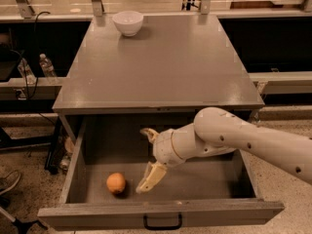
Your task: Pick orange from top drawer and place on counter
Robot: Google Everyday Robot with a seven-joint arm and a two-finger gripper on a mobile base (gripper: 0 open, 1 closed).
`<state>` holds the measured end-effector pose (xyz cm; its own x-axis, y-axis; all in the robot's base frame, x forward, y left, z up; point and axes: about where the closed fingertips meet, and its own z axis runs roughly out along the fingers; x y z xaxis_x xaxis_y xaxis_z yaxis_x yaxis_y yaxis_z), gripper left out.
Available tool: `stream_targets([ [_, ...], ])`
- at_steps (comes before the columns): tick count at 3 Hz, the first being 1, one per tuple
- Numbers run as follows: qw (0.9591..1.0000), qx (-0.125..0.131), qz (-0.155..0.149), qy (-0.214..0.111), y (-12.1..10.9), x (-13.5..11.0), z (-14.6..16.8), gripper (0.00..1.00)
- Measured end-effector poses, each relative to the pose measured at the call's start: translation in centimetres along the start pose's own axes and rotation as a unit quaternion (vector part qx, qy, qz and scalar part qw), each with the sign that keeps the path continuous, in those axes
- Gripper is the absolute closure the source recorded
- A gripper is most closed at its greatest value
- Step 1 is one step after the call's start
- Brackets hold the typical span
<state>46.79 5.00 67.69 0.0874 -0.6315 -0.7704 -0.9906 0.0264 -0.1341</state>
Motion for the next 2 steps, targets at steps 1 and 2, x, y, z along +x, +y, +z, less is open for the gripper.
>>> stream_targets([
  [1,0.9997,-0.018,-0.017,0.006,0.8,0.7,2.6,0.0],
  [2,0.9989,-0.034,-0.028,0.016,1.6,1.0,5.0,0.0],
])
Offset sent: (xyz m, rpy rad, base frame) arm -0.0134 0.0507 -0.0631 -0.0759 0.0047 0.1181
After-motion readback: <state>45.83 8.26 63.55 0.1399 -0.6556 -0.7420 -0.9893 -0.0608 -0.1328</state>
